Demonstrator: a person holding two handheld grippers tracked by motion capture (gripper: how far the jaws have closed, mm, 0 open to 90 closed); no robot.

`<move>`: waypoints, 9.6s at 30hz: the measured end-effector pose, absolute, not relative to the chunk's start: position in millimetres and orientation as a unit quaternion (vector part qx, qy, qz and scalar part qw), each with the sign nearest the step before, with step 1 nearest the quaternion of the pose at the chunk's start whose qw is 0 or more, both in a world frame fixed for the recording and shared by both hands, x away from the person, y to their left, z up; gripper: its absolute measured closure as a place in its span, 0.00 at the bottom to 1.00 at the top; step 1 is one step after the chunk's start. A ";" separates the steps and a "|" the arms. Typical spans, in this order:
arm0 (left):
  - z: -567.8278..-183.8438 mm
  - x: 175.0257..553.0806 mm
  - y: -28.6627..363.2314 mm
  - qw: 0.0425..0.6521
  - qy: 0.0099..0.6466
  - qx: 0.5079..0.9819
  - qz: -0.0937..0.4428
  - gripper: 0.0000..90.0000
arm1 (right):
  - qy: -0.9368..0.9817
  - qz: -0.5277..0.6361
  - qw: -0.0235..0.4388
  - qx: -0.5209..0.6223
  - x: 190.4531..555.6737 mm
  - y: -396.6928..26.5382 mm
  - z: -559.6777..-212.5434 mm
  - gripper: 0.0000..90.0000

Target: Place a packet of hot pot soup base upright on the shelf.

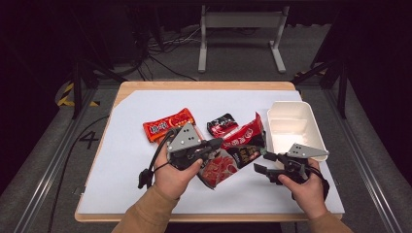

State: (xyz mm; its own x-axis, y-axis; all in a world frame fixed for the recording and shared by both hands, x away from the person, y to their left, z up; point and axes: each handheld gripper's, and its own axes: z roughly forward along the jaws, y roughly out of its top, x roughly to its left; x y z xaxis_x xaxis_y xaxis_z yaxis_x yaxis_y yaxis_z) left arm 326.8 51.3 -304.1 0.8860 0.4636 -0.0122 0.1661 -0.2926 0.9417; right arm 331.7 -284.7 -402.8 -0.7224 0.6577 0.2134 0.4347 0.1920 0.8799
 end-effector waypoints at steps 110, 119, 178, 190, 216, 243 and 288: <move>-356.4 349.1 156.4 0.473 0.309 0.812 0.149 0.57 | 0.721 0.473 0.289 0.415 389.3 -363.4 -216.5 0.95; -364.7 350.6 168.7 0.457 0.322 0.817 0.139 0.51 | 0.714 0.452 0.320 0.428 401.2 -369.8 -210.9 0.95; -376.3 354.8 178.4 0.456 0.341 0.812 0.131 0.48 | 0.686 0.429 0.398 0.432 449.9 -398.5 -267.1 0.95; -377.5 354.8 179.9 0.454 0.339 0.813 0.137 0.48 | 0.667 0.442 0.414 0.434 452.0 -397.3 -264.7 0.95; -380.3 353.8 181.3 0.452 0.348 0.812 0.126 0.48 | 0.695 0.428 0.387 0.429 454.9 -398.7 -287.2 0.93; -381.2 353.7 180.4 0.449 0.350 0.813 0.125 0.48 | 0.691 0.411 0.340 0.487 451.1 -413.0 -315.9 0.95; -383.0 353.3 182.5 0.457 0.355 0.807 0.122 0.39 | 0.690 0.439 0.371 0.440 415.9 -403.6 -278.8 0.34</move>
